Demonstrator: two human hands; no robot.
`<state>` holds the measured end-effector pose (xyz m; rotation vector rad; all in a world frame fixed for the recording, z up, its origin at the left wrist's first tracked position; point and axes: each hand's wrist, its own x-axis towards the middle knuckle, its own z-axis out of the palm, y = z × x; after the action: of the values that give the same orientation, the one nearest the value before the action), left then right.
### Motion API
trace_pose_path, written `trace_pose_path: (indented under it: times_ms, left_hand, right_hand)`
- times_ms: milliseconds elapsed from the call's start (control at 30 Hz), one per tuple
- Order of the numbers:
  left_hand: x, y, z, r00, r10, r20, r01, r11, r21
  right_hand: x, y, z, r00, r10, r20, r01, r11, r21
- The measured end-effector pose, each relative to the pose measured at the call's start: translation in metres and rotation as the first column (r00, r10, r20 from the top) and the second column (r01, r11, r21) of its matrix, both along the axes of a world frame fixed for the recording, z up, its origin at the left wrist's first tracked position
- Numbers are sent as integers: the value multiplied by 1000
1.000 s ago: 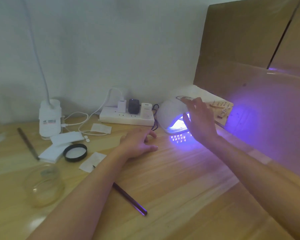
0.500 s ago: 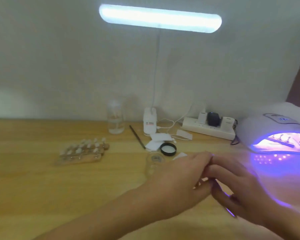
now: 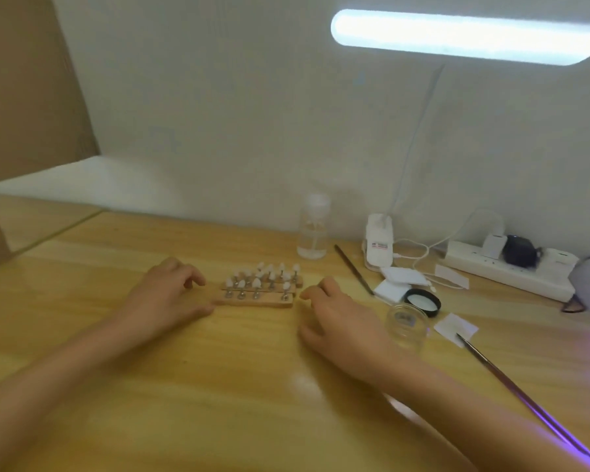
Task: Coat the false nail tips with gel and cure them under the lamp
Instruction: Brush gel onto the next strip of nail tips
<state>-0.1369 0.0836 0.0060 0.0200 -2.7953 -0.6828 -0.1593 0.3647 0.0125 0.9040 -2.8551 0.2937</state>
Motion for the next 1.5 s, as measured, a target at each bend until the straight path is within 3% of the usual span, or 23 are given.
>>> trace_pose_path:
  times_ms: [200, 433, 567, 700, 867, 967, 1067, 1300, 1367, 1433, 1500]
  left_hand:
    - [-13, 4, -6, 999, -47, -17, 48, 997, 57]
    - [2, 13, -2, 996, -85, 9, 85, 996, 17]
    - [24, 33, 3, 965, -250, 77, 241, 964, 114]
    - [43, 60, 5, 868, -469, 162, 453, 883, 127]
    - [40, 120, 1, 818, -564, 111, 551, 825, 126]
    - [34, 148, 1, 808, -584, 81, 579, 812, 72]
    - [30, 162, 1, 805, -585, 101, 579, 811, 79]
    - [32, 172, 3, 801, -574, 170, 518, 807, 286]
    - [34, 177, 4, 795, -588, 149, 505, 778, 372]
    - [34, 182, 4, 788, -605, 118, 518, 754, 404]
    - [34, 185, 4, 789, -607, 95, 524, 746, 412]
  right_hand:
    - [-19, -17, -1, 998, -50, 31, 52, 997, -59]
    - [-8, -8, -2, 1000, -19, 18, 20, 998, -54]
    - [23, 24, 9, 1000, 0, 24, 0, 1000, 17]
    - [72, 74, 13, 998, -1, 68, -7, 993, 117]
    - [83, 137, 19, 996, -56, 66, 46, 990, 136]
    - [68, 179, 29, 978, -18, 209, 18, 1000, 3]
    - [58, 218, 26, 989, -59, 133, 73, 992, -103]
    - [61, 226, 1, 984, -136, 117, 130, 990, 53]
    - [58, 225, 4, 980, -148, 135, 155, 987, -49]
    - [54, 222, 10, 979, -136, 153, 177, 938, -298]
    - [51, 220, 20, 965, -49, 256, 203, 757, -621]
